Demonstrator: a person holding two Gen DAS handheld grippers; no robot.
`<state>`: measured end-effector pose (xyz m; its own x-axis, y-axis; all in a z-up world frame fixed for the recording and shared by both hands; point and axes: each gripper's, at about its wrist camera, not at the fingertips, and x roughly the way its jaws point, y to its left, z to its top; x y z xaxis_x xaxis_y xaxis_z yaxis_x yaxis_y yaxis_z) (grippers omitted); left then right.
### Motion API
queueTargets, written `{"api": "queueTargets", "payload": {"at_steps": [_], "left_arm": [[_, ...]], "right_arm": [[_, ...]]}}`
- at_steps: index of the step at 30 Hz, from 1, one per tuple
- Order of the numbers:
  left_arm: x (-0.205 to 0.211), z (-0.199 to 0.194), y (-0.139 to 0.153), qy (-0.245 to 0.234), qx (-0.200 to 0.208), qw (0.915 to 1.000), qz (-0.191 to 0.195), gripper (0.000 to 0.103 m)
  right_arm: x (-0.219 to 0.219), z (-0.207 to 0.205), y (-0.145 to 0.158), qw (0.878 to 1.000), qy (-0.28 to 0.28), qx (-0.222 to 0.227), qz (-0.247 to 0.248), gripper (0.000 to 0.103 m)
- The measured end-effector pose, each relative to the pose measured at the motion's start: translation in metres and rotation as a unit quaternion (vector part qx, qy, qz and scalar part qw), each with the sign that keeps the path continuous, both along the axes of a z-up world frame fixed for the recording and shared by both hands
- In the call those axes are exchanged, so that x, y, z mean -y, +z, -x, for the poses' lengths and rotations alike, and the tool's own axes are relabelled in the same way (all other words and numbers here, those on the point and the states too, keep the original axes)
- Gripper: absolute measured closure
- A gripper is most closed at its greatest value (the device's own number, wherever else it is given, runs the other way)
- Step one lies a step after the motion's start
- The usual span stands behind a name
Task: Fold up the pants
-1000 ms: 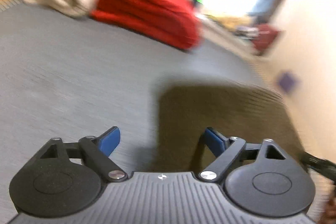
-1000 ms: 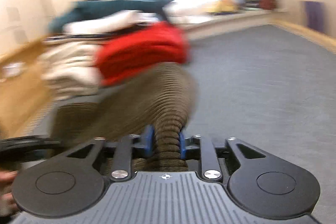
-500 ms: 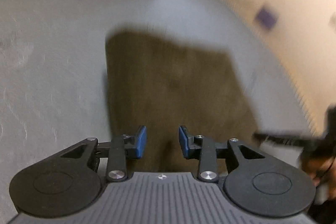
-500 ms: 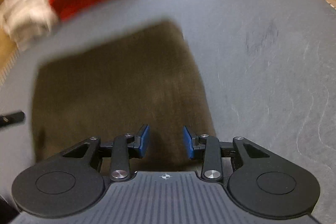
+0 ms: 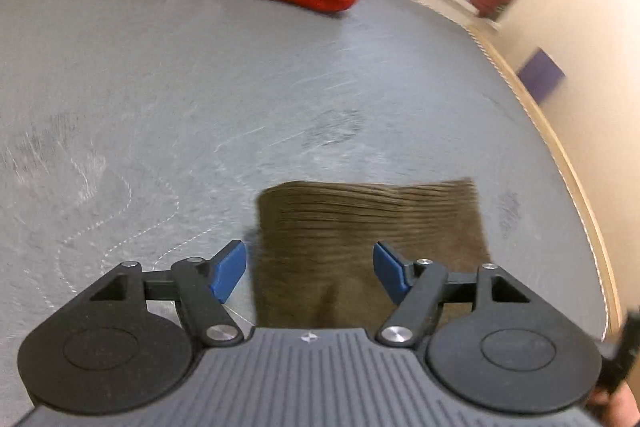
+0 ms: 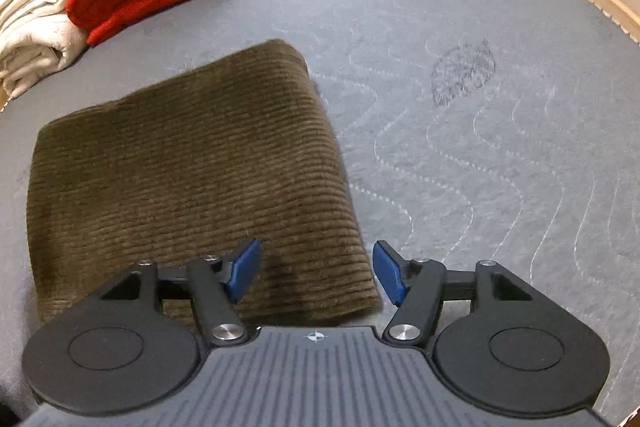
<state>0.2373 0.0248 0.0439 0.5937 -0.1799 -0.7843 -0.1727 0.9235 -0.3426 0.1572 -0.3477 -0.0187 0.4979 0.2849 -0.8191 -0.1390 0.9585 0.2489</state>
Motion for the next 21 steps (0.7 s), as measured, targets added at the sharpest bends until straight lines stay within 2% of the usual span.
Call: {"api": "queueTargets", "payload": {"at_steps": [2,4,5,7,8,10,11,12,14,15,16,17,18,19,20,21], "left_arm": [[-0.012,-0.008,-0.032,0.022,-0.021,0.9987,0.042,0.029],[-0.030,-0.027,-0.043,0.044,-0.047,0.9929,0.100,0.030],[-0.036,-0.032,-0.044,0.050,-0.037,0.9905,0.123,0.030],[-0.037,-0.044,-0.045,0.040,-0.021,0.9907,0.128,0.030],[-0.037,-0.049,-0.049,0.036,-0.021,0.9914,0.124,0.033],[-0.038,-0.053,-0.060,0.038,-0.034,0.9903,0.129,0.054],[-0.040,-0.056,-0.060,0.037,-0.029,0.9901,0.132,0.071],[-0.043,-0.058,-0.053,0.034,-0.013,0.9911,0.128,0.077],[-0.042,-0.049,-0.023,0.011,0.056,0.9921,0.112,0.078],[-0.038,-0.048,-0.018,0.000,0.080,0.9932,0.084,0.077],[-0.034,-0.049,-0.015,-0.008,0.087,0.9951,0.047,0.077],[-0.030,-0.052,-0.021,-0.007,0.069,0.9975,0.015,0.073],[-0.029,-0.056,-0.035,0.002,0.030,0.9995,-0.009,0.068],[-0.029,-0.060,-0.046,0.011,-0.005,0.9994,-0.031,0.068],[-0.028,-0.060,-0.048,0.017,-0.013,0.9982,-0.055,0.067],[-0.025,-0.058,-0.042,0.020,0.002,0.9971,-0.074,0.067]], "right_arm": [[-0.001,-0.002,-0.003,1.000,0.002,-0.008,-0.006,0.038],[-0.004,0.000,-0.006,1.000,0.003,-0.016,-0.003,0.038],[-0.004,-0.001,-0.007,1.000,0.002,-0.021,0.000,0.038],[-0.004,-0.005,-0.013,1.000,0.000,-0.031,0.001,0.038],[-0.004,-0.006,-0.015,0.999,-0.001,-0.034,-0.001,0.038],[-0.004,-0.008,-0.018,0.999,-0.004,-0.039,-0.004,0.034],[-0.003,-0.009,-0.020,0.999,-0.008,-0.042,-0.006,0.032],[-0.003,-0.010,-0.021,0.999,-0.012,-0.046,-0.009,0.032],[-0.001,-0.013,-0.023,0.998,-0.021,-0.053,-0.027,0.032],[-0.001,-0.014,-0.022,0.998,-0.024,-0.052,-0.039,0.032],[-0.001,-0.015,-0.022,0.997,-0.023,-0.048,-0.049,0.032],[-0.003,-0.015,-0.021,0.997,-0.020,-0.044,-0.052,0.032],[-0.007,-0.015,-0.020,0.998,-0.013,-0.041,-0.050,0.032],[-0.011,-0.014,-0.021,0.998,-0.005,-0.040,-0.044,0.032],[-0.015,-0.013,-0.022,0.999,0.003,-0.039,-0.036,0.032],[-0.017,-0.012,-0.022,0.999,0.007,-0.039,-0.031,0.032]]}}
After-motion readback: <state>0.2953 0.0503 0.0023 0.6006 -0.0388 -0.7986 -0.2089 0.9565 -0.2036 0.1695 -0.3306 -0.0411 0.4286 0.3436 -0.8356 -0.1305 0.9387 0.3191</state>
